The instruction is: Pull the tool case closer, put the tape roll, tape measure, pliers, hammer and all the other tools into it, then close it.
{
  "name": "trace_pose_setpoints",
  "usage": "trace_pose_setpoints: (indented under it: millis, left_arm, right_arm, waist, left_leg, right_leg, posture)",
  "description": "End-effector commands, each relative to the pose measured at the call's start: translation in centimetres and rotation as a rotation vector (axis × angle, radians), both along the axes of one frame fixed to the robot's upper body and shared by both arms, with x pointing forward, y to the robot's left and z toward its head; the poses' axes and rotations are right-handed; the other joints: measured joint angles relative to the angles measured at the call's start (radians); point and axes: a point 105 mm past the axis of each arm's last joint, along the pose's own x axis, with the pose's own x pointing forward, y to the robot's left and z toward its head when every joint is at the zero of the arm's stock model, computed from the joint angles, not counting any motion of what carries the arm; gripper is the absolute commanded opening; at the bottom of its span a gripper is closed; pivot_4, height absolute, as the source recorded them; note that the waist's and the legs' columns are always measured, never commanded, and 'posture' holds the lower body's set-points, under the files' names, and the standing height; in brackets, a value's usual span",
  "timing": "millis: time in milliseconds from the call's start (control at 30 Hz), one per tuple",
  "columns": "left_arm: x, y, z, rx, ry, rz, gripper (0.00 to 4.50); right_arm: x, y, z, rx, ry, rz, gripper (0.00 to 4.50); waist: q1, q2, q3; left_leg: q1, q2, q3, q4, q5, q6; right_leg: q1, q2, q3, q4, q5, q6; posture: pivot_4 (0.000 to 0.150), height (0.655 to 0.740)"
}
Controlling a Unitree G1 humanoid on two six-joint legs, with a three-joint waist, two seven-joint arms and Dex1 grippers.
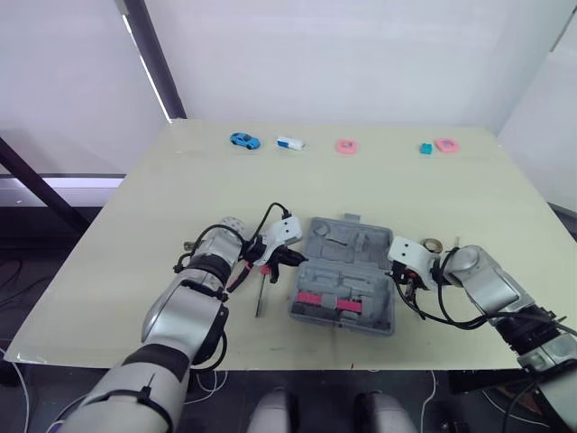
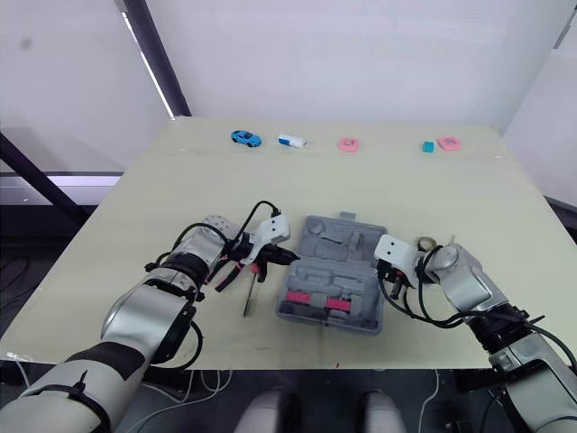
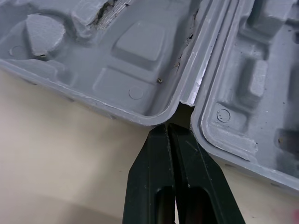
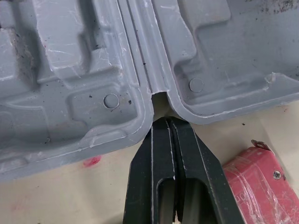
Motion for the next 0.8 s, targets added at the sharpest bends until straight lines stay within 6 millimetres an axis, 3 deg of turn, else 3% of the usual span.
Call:
trace_pose_setpoints:
  millis: [33, 400, 800]
  left_arm:
    - [-0.2, -1.3, 1.0, -0.062, -0.02, -0.061, 0.13]
    - [-3.7, 0.1, -0.5, -0.118, 0.054, -0.043, 0.13]
    - [-6.8, 0.1, -0.9, -0.128, 0.084, -0.009, 0.13]
  right_arm:
    - [-0.3, 1.8, 0.7, 0.046, -0.008, 0.085, 0.0]
    - [-0.9, 2.5, 1.0, 0.04, -0.012, 0.189, 0.0]
    - [-2.1, 2.3, 0.7, 0.026, 0.019, 0.22, 0.0]
  waist:
    - [-0.004, 0.0, 0.0]
    - [-0.019, 0.0, 0.0]
    - [-0.016, 0.001, 0.0]
  left_leg:
    - [0.0, 0.0, 0.0, 0.0, 0.0, 0.0]
    - [0.001, 0.0, 0.0, 0.0, 0.0, 0.0]
    - [0.001, 0.0, 0.0, 0.0, 0.0, 0.0]
  right_leg:
    - [0.0, 0.0, 0.0, 0.0, 0.0, 0.0]
    - [0.0, 0.0, 0.0, 0.001, 0.0, 0.0]
    - [0.0, 0.0, 0.0, 0.001, 0.0, 0.0]
  posture:
    - [0.15, 0.74]
    - [0.15, 0.74]
    - [0.15, 0.74]
